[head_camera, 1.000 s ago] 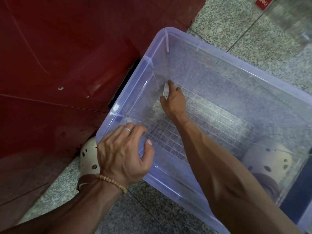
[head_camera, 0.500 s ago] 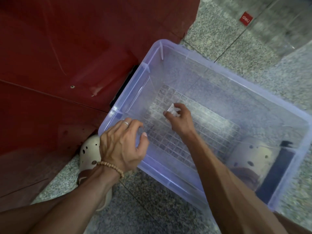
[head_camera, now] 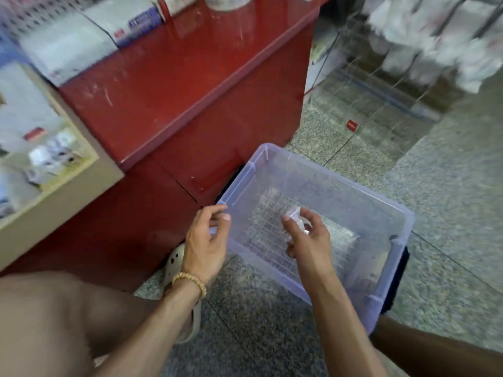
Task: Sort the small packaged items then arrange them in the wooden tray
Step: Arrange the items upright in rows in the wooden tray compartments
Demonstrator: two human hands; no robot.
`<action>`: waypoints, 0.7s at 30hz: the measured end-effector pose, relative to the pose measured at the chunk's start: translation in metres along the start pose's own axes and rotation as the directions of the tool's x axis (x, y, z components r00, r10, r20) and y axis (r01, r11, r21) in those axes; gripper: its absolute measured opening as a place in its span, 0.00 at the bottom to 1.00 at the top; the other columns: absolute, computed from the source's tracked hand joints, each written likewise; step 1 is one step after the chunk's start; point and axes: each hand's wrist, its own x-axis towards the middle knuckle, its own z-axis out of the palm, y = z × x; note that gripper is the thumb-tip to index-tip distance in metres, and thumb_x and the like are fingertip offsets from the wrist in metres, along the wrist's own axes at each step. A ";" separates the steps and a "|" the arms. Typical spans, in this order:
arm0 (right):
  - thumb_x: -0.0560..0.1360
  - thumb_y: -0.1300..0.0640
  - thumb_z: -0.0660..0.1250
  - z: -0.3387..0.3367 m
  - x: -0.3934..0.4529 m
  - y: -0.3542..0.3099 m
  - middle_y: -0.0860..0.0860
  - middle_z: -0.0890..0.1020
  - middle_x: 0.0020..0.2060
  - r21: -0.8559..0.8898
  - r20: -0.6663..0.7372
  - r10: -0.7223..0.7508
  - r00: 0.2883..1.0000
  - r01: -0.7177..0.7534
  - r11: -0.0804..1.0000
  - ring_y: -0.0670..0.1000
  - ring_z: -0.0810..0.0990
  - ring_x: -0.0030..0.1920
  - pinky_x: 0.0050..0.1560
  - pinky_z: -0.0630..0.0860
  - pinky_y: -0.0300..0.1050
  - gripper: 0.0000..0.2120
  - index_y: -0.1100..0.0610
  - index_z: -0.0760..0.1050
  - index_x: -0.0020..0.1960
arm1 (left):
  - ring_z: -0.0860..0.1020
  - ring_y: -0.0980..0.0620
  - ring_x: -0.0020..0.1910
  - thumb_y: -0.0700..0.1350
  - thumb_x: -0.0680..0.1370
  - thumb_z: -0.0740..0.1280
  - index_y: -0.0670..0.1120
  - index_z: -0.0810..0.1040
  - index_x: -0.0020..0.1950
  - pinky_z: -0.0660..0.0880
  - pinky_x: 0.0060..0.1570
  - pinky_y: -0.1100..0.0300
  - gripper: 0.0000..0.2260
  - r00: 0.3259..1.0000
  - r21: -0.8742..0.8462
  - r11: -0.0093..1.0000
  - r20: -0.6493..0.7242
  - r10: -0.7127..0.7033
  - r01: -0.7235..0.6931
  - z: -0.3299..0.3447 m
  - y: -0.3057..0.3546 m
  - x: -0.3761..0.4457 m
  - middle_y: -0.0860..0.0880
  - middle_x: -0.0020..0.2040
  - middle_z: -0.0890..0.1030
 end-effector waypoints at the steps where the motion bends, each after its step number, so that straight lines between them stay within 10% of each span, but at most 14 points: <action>1: 0.78 0.57 0.70 0.000 -0.013 -0.010 0.49 0.77 0.46 -0.007 0.013 -0.027 1.000 0.027 1.000 0.48 0.72 0.30 0.26 0.68 0.39 0.15 0.55 0.73 0.64 | 0.80 0.52 0.48 0.50 0.79 0.65 0.60 0.75 0.51 0.79 0.49 0.50 0.04 0.999 -0.038 0.999 -0.028 -0.020 0.019 -0.009 0.005 -0.009 0.49 0.51 0.79; 14: 0.80 0.55 0.67 0.055 -0.160 -0.075 0.54 0.77 0.35 -0.081 0.491 -0.165 0.855 0.234 0.969 0.44 0.75 0.30 0.29 0.69 0.37 0.12 0.52 0.73 0.63 | 0.80 0.55 0.51 0.58 0.76 0.62 0.62 0.76 0.52 0.80 0.50 0.47 0.07 0.958 -0.230 0.970 -0.286 0.013 -0.081 -0.130 0.059 -0.091 0.53 0.51 0.80; 21: 0.79 0.57 0.68 0.132 -0.186 -0.096 0.49 0.78 0.31 -0.018 0.597 -0.104 0.795 0.144 0.989 0.44 0.72 0.27 0.27 0.62 0.38 0.16 0.66 0.73 0.61 | 0.79 0.58 0.52 0.50 0.71 0.70 0.55 0.77 0.57 0.76 0.44 0.67 0.14 0.933 -0.256 0.938 -0.330 0.143 -0.234 -0.185 0.079 -0.108 0.52 0.53 0.80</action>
